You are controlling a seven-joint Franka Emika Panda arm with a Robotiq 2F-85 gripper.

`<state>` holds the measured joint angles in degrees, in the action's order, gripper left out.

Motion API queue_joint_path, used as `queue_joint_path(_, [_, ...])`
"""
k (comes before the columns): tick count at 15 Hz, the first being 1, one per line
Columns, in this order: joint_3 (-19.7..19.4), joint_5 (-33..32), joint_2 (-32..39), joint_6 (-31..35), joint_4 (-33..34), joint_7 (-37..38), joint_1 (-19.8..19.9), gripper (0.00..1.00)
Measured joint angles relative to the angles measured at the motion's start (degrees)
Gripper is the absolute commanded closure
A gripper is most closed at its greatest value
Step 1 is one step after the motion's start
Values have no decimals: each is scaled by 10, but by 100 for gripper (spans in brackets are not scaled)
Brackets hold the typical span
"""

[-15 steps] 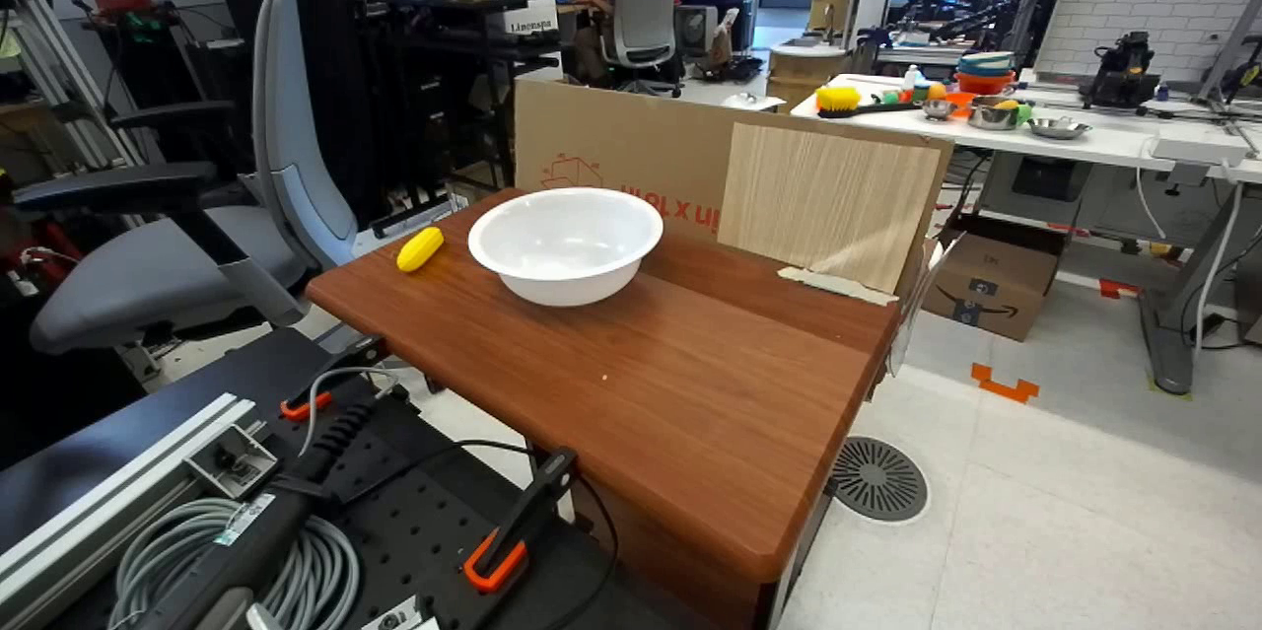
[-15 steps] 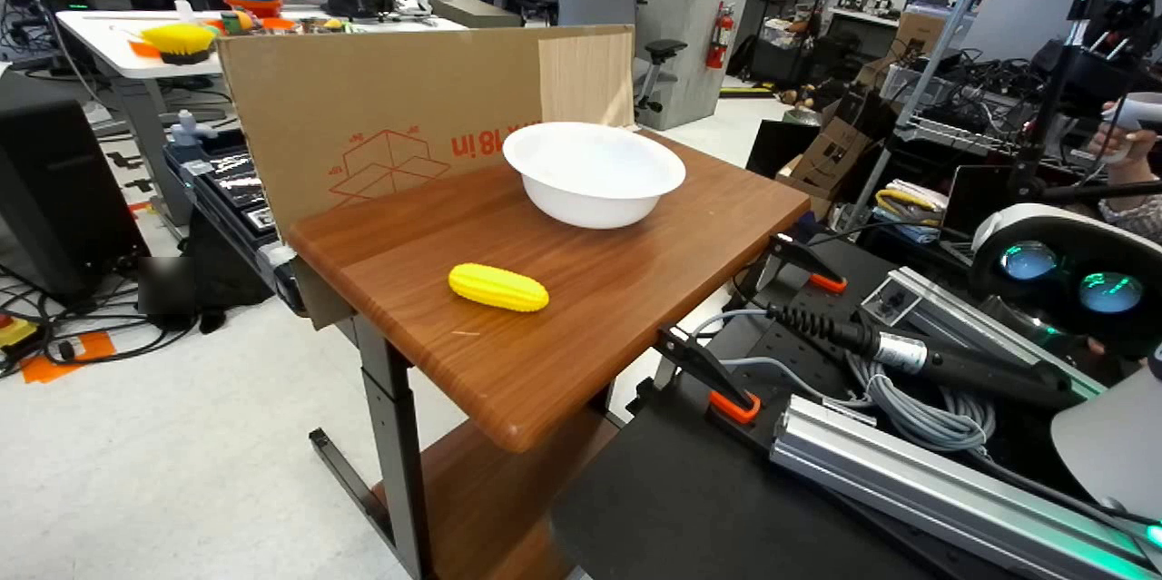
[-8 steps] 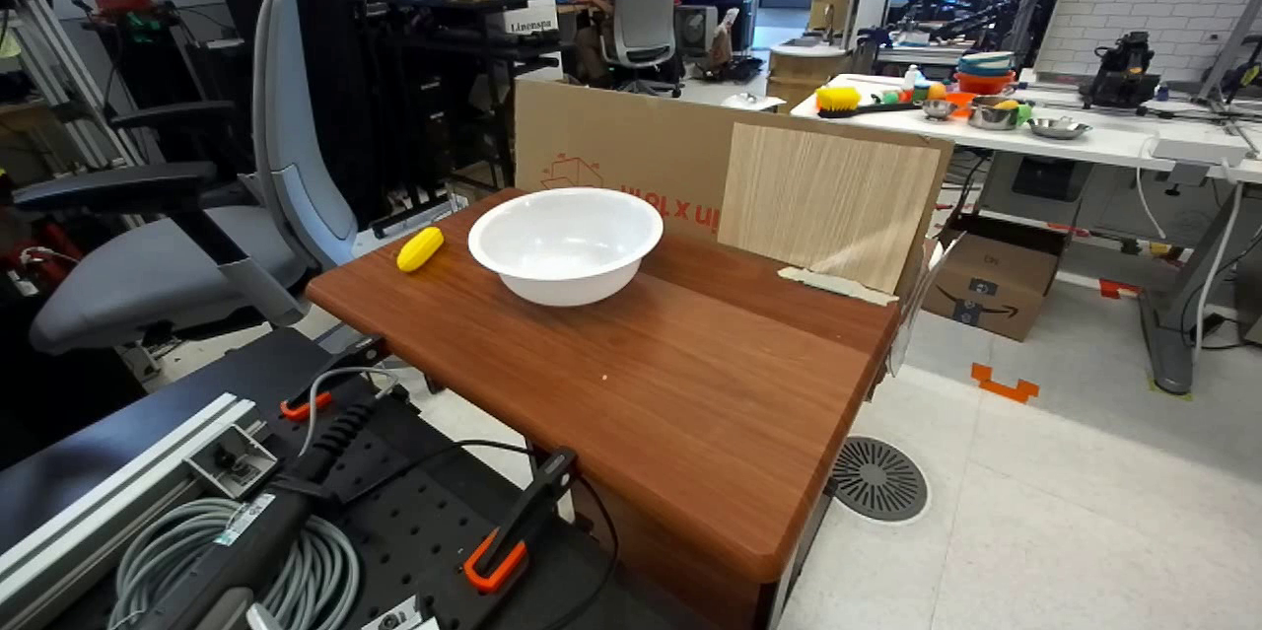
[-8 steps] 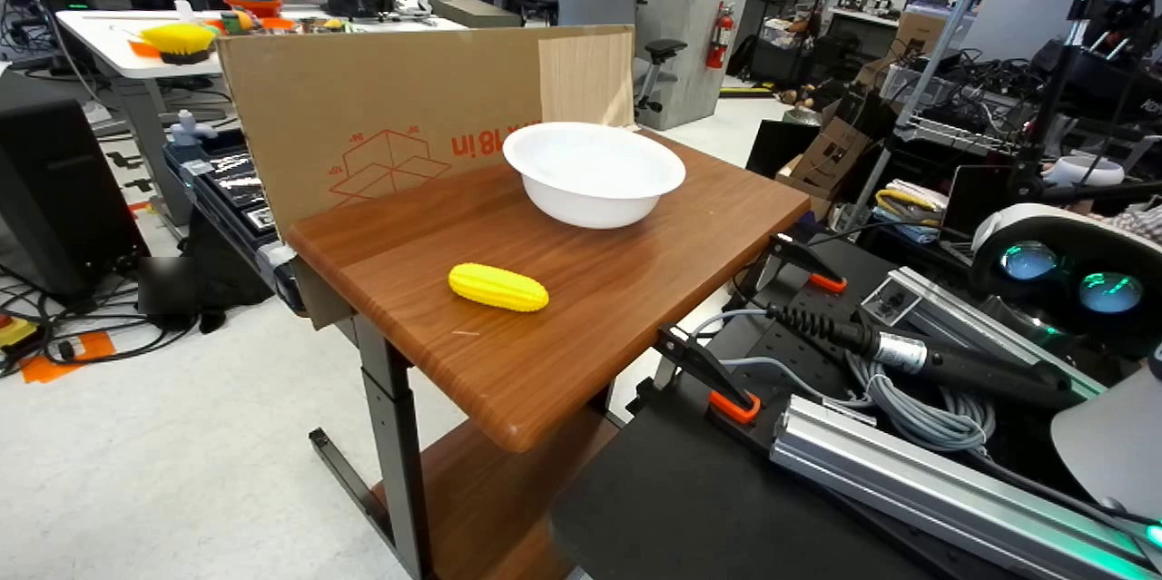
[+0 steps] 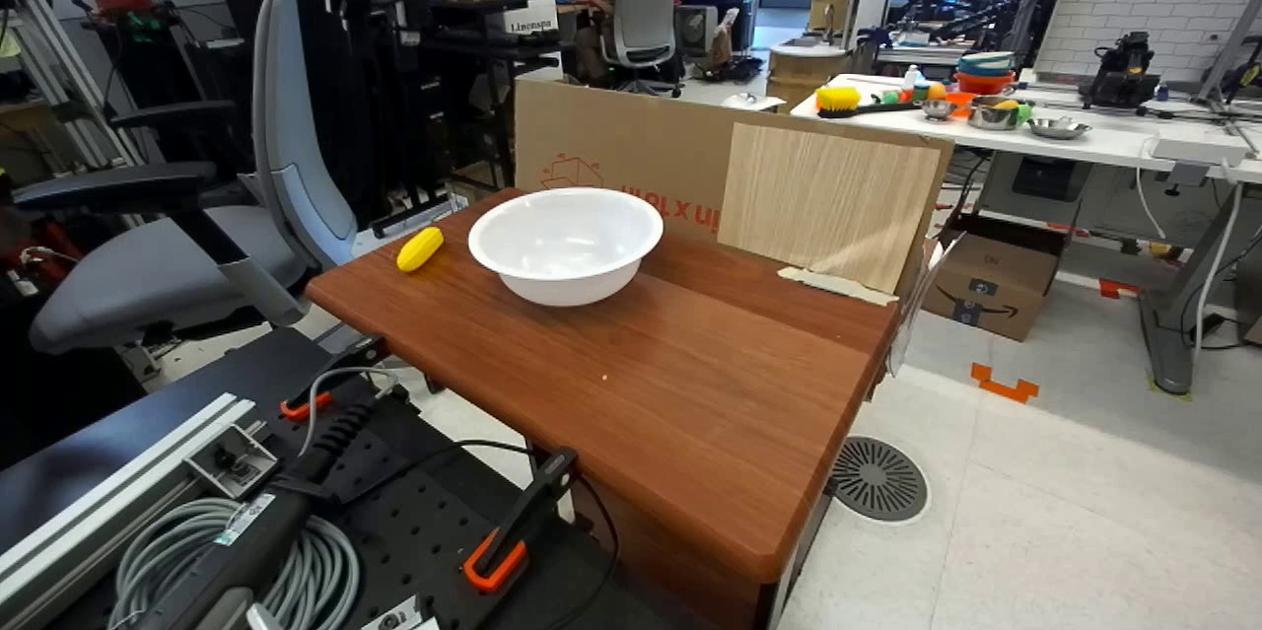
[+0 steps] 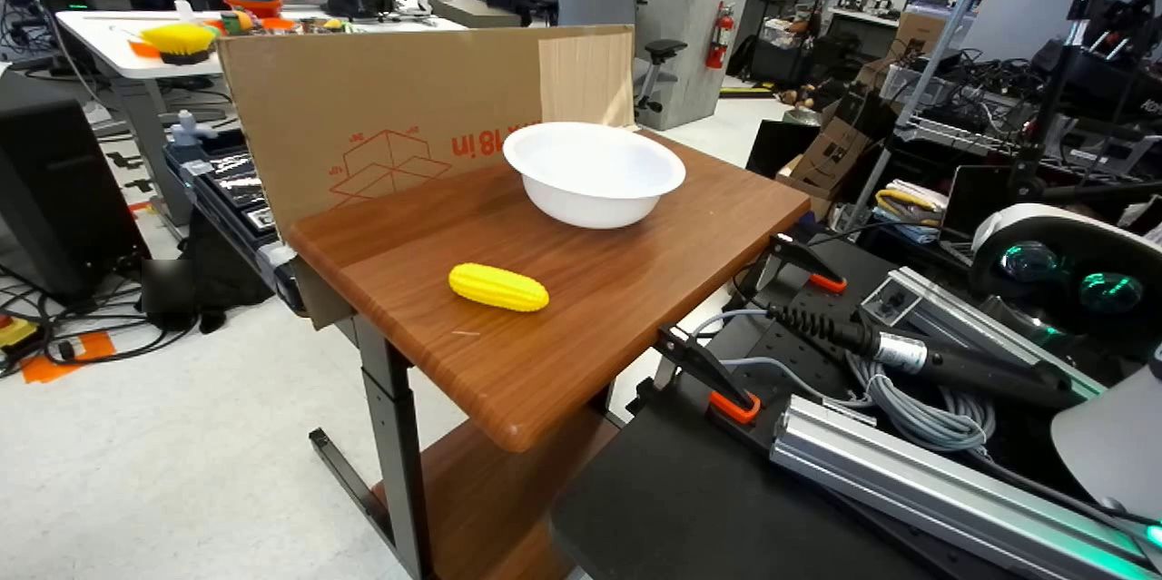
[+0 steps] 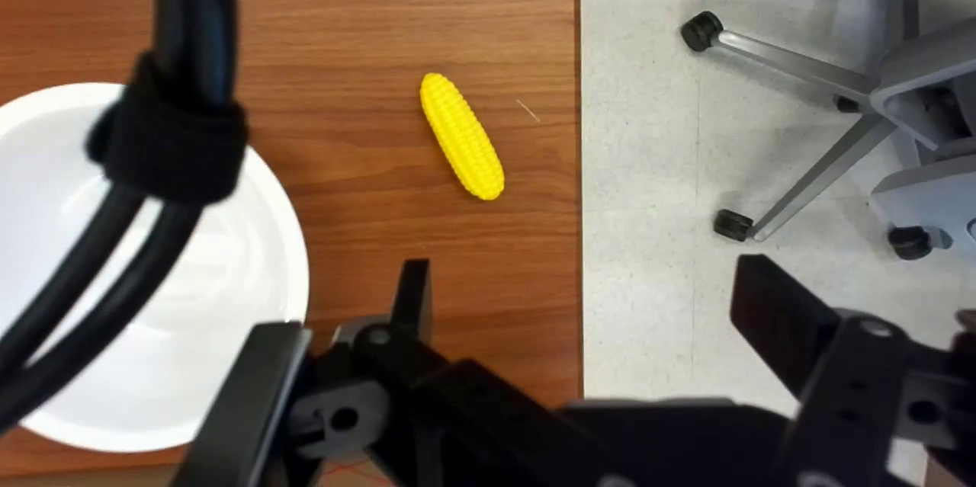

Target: Pick the object and put it in the bowl

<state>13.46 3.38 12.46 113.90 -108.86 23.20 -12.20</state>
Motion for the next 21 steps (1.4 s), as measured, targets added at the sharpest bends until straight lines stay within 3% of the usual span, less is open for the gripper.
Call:
queue_joint_path(8, [-10,-7,111,4,22,36,-52,0])
queue_joint_path(14, [-33,-64,135,22,12,75,-77,0])
queue_joint_path(21, [-55,-67,151,24,-10,97,-77,0])
